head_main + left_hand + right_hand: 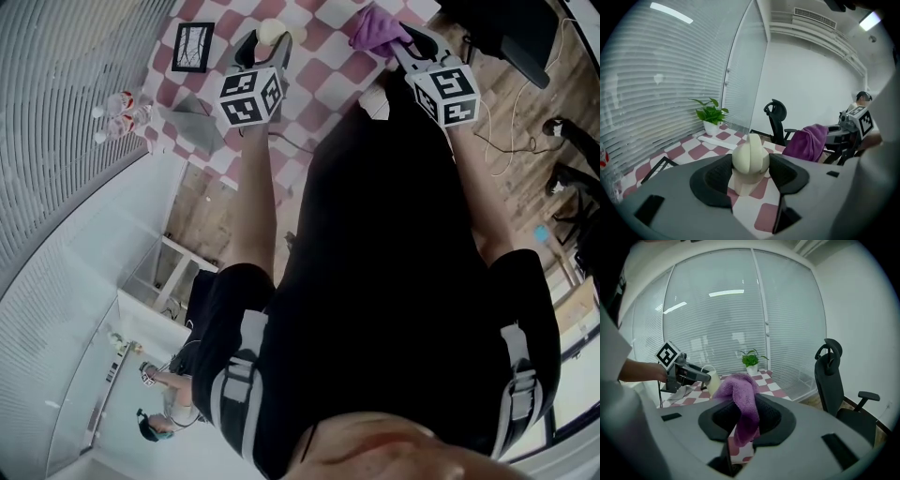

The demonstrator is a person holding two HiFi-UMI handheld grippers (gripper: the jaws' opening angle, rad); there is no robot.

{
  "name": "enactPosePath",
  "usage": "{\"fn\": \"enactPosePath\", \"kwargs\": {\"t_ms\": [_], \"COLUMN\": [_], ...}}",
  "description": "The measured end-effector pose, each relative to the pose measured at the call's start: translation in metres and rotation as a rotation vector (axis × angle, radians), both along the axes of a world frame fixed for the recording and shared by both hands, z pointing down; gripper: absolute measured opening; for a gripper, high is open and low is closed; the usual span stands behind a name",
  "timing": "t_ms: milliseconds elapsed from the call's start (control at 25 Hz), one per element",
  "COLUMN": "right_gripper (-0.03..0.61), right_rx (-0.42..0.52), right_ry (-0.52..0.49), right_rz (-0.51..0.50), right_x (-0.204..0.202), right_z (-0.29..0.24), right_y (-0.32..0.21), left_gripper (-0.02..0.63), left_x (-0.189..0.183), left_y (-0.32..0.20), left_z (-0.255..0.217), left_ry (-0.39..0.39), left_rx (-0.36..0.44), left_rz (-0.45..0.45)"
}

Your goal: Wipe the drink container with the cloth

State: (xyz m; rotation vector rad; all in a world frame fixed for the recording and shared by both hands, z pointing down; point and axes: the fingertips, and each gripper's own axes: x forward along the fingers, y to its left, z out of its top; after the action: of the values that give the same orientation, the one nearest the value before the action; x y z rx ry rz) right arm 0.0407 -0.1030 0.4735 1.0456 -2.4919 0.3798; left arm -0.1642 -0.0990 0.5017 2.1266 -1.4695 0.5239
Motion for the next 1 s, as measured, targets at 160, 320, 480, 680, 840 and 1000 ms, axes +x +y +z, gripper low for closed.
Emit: {"fn": "enactPosePath", "kwargs": {"t_ms": [160,320,480,680,840,1000], "right_gripper": [0.1,0.1,0.1,0.1,0.1,0.1], "right_rx": [-0.006,-0.008,0.0,-0.001,-0.006,0.0], "right_ry": [-0.008,-0.019,-0.018,-0.04,-0.07,-0.099], "right_rz": [0.009,0.031,0.049,0.046,0.026,-0.018], "right_x": [0.001,0.005,0.012,0.019,0.024,0.027], "right_z": [-0.005,-0.01,-0.016,-0.023,-0.026,-0.036], "right_y": [0.004,0.006,0.005,0.003,-0.002,-0.009], "left_gripper": [0.267,0.267,0.267,0.267,0.296,0.296], "left_x": [0.015,0.02,0.018,0.015,0.015,0.013], "left_y": [-0.001,-0.005,-0.01,-0.013,-0.011,-0.002], "left_z": [-0.002,-0.001,-0.002,0.001,-0.004,-0.013], "left_ry": [-0.059,-0.075,-0.058,-0.077,-0.118,-0.108], "left_rx": [0.03,0.086,0.132,0.145,0.173,0.172], "left_rz": [0.058,0.065,0.04,0.014,-0.039,-0.127]}}
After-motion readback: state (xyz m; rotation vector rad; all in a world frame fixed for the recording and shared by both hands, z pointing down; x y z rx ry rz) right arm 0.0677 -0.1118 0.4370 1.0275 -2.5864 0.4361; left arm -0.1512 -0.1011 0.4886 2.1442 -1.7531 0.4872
